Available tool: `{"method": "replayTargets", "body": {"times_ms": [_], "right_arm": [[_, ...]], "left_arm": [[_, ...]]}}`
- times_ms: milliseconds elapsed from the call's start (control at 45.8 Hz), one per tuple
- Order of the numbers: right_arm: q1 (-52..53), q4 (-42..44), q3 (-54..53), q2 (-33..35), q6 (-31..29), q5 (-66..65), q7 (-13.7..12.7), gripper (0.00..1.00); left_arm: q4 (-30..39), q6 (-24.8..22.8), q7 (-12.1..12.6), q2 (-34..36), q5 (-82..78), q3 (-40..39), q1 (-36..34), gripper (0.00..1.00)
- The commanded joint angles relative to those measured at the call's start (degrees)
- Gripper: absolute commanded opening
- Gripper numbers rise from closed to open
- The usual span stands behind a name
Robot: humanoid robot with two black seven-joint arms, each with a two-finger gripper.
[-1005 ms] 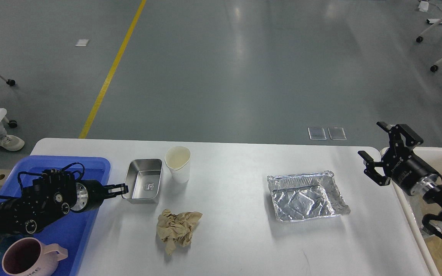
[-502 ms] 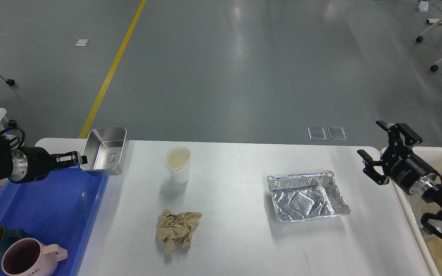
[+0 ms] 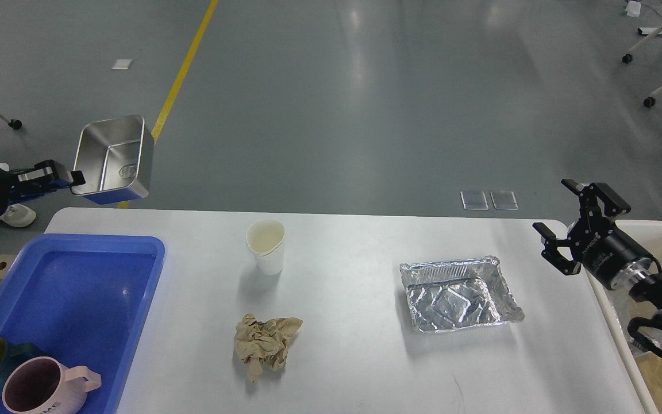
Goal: Tidy desktop
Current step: 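Lift the steel tray and lower it into the blue bin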
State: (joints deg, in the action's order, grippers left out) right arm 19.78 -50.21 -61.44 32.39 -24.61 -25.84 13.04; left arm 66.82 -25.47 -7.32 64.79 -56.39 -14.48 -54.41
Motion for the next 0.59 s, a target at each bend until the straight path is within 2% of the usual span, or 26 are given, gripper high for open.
{"method": "replayTargets", "body": {"times_ms": [0, 218, 328, 568], "right_arm": [[0.2, 0.1, 0.0, 0.0, 0.0, -0.1, 0.1, 1.00], [0.1, 0.2, 0.1, -0.6, -0.1, -0.1, 0.0, 1.00], [-0.1, 0.2, 0.1, -0.5, -0.3, -0.1, 0.1, 1.00], [-0.6, 0.3, 0.3, -0.6, -0.5, -0.1, 0.1, 1.00]], "left_arm": [[-0.4, 5.2, 0.8, 1.7, 3.7, 0.0, 7.1, 0.01], [-4.8, 9.4, -0.1, 1.8, 7.8, 0.2, 17.2, 0.01], [-6.2, 10.4, -0.4, 1.0, 8.4, 0.2, 19.8, 0.01], [-11.5, 12.3, 0.2, -6.2, 8.4, 0.2, 23.0, 0.01]]}}
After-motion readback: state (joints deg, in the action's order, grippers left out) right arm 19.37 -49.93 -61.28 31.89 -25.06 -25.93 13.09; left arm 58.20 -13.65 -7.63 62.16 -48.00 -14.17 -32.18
